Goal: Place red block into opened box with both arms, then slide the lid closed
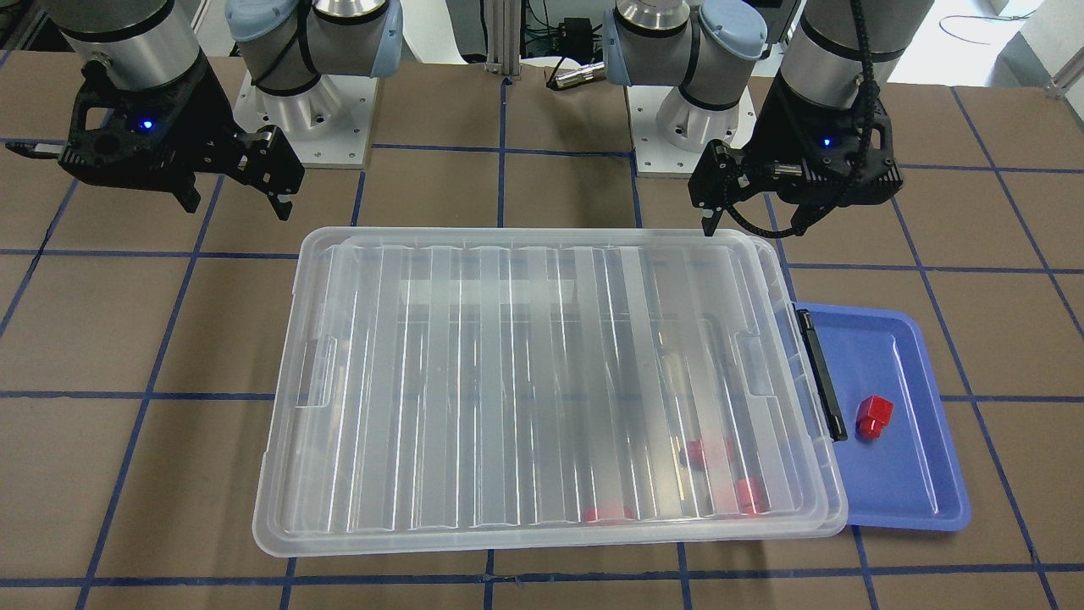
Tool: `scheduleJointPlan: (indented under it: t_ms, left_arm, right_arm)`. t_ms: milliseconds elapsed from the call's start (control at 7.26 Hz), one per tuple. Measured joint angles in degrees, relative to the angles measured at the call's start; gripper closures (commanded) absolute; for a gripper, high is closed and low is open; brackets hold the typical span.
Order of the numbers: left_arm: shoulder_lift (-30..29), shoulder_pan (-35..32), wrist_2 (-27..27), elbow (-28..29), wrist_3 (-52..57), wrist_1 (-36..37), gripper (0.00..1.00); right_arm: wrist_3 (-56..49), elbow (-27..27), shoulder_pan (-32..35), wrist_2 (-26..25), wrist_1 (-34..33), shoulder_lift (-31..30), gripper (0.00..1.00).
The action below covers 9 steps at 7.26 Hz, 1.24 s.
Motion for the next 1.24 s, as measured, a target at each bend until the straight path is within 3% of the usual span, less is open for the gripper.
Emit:
scheduleJointPlan:
  t_ms: [964, 1239]
  left_arm:
    - [-0.4, 0.0, 0.1, -0.2, 0.2, -0.4, 0.0]
    - [-0.8, 0.0, 0.2, -0.1, 0.3, -0.8, 0.0]
  right_arm:
    - [-0.7, 0.1, -0.3, -1.6, 0.0, 1.0, 0.0]
    - [-0.8, 0.1, -0.3, -1.5, -4.4, 4.8, 0.0]
